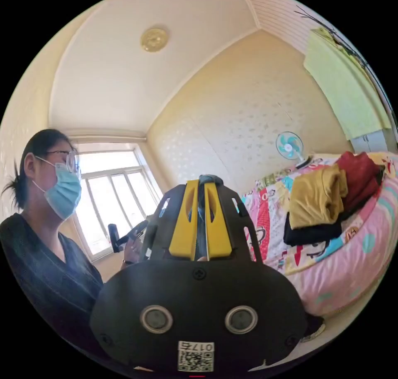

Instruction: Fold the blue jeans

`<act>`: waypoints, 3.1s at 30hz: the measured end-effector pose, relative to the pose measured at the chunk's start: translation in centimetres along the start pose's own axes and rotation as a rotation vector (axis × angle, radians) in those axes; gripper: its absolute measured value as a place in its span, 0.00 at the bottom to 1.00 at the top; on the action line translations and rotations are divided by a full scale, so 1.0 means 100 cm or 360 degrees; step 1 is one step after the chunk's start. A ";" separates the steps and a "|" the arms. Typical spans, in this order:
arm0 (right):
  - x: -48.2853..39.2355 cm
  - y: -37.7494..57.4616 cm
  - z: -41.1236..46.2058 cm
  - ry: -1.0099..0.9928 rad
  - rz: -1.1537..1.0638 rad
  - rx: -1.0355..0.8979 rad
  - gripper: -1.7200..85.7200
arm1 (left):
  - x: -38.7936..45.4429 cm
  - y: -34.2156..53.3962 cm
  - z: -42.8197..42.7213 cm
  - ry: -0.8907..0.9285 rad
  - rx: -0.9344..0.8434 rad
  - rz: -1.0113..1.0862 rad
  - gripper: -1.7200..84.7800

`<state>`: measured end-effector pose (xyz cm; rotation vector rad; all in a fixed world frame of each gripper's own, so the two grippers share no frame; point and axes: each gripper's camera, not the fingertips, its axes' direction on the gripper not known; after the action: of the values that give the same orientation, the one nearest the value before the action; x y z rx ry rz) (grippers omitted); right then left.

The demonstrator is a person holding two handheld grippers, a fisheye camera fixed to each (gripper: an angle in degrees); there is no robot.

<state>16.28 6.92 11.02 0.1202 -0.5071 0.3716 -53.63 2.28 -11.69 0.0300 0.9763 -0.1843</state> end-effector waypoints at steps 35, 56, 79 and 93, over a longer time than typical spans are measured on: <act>0.087 0.077 0.260 0.0342 0.0482 -0.0628 0.05 | -0.224 0.202 0.176 0.0499 -0.1210 -0.0780 0.16; 0.120 0.126 0.231 0.0158 0.0653 -0.1044 0.05 | -0.228 0.081 0.198 0.1129 -0.1100 -0.0849 0.01; 0.046 0.263 0.363 0.0614 0.0226 -0.1986 0.07 | -0.250 0.226 0.152 0.0247 -0.1597 -0.0757 0.03; 0.098 0.149 0.170 0.1135 0.0654 -0.1261 0.08 | -0.334 0.220 -0.008 0.0065 -0.2026 -0.0964 0.05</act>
<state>10.97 20.35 30.93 -0.8707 0.0642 0.5537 -68.79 28.77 14.20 -1.4390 0.9765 -0.0863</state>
